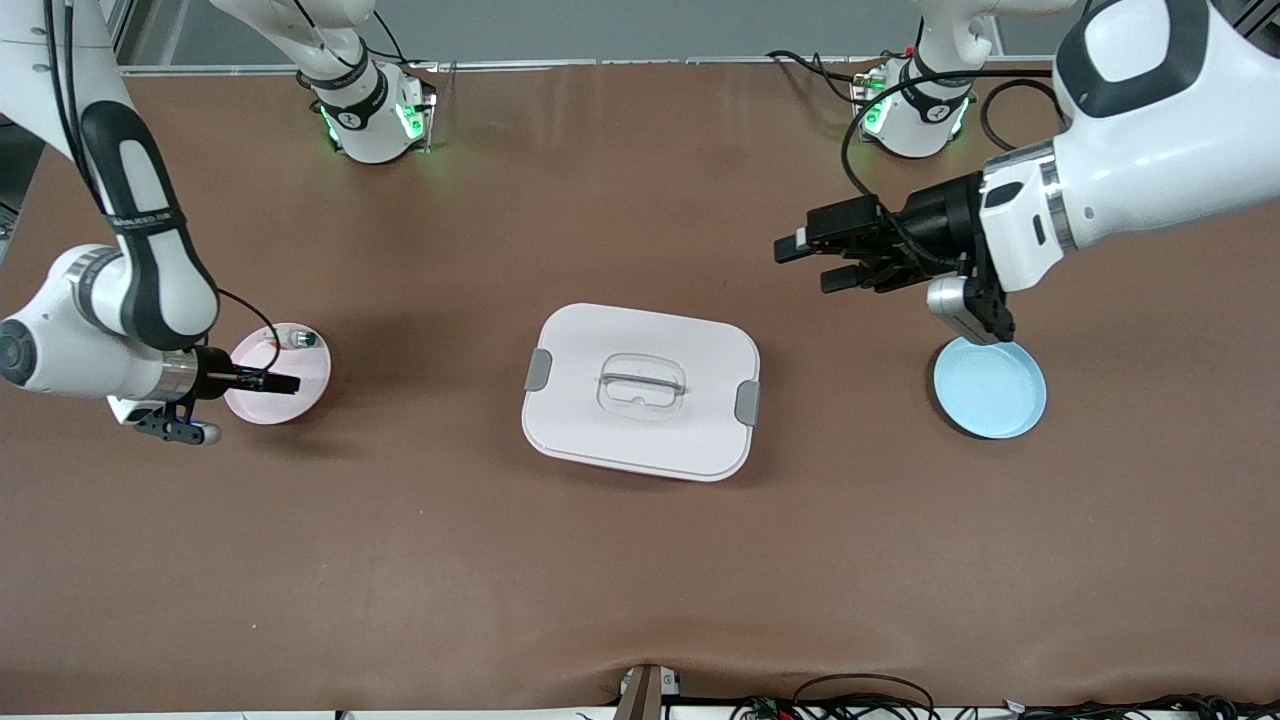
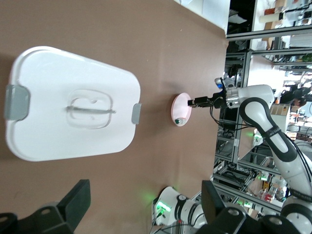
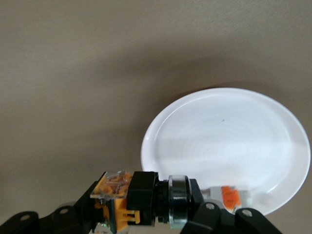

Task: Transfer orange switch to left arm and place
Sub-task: 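Lift the switch with the right gripper while the left gripper reaches over the box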

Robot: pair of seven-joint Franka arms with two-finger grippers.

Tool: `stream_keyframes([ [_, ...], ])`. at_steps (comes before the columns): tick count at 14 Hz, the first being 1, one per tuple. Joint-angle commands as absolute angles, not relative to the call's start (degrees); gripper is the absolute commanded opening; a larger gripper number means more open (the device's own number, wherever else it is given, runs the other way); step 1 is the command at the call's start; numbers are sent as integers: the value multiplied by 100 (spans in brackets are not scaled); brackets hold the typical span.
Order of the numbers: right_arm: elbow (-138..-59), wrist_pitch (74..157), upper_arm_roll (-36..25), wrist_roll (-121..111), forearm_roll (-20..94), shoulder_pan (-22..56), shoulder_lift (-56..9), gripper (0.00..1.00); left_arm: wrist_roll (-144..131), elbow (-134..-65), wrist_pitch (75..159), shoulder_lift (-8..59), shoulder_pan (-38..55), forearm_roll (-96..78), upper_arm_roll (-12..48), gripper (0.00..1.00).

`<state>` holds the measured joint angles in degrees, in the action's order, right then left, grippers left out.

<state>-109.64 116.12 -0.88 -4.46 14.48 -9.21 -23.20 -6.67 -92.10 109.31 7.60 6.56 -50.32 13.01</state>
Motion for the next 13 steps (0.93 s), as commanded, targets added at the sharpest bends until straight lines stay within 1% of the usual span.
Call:
stream_keyframes([
  [1,-10609,11137,-44,-28,1626,-923,-2250,0,-694,-9237,11416,861,756,-5273,1458,100],
  [4,-10346,10926,-44,674,1626,-608,-2224,0,-694,-9237,11557,992,983,-5379,1503,100],
  [8,-10056,10697,-35,2079,1661,25,-2083,0,-826,-9237,12145,1177,1388,-5572,1494,100],
  [10,-9880,10591,-53,2591,2133,271,-2092,0,-922,-9237,12558,1265,1599,-5581,1503,100],
  [13,-9712,10591,-44,3170,2346,509,-2101,0,-949,-9229,12858,1449,1862,-5581,1503,100],
])
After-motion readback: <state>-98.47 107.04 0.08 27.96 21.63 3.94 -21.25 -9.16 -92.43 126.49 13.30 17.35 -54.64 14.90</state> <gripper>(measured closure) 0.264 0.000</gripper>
